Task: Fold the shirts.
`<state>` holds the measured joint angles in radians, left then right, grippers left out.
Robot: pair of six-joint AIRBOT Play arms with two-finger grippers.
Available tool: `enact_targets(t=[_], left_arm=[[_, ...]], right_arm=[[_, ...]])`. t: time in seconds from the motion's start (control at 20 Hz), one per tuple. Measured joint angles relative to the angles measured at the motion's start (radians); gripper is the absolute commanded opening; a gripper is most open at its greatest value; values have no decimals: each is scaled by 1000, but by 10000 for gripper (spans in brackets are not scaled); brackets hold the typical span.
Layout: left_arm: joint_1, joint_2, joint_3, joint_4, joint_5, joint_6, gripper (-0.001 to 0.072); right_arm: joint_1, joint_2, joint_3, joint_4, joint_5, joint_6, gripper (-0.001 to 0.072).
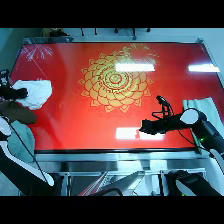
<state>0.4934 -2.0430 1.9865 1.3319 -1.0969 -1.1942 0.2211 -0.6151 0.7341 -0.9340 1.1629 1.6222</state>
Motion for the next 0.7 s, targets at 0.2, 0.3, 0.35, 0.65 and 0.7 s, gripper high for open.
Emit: enact_targets(t=[0.2, 0.3, 0.35, 0.65, 0.7], left_arm=[[-76, 185, 54, -166, -29, -30, 23], [-132, 313, 23, -287, -21, -37, 23], [-169, 372, -1, -331, -31, -39, 23], [-490, 600, -246, -433, -165, -48, 23], [-555, 617, -303, -440, -163, -48, 23]], right_arm=[[0, 0, 0, 0, 0, 0, 21], [0, 0, 0, 0, 0, 0, 21], [0, 0, 0, 0, 0, 0, 21], [0, 0, 0, 3, -3, 0, 22], [0, 0, 0, 6, -6, 0, 22]])
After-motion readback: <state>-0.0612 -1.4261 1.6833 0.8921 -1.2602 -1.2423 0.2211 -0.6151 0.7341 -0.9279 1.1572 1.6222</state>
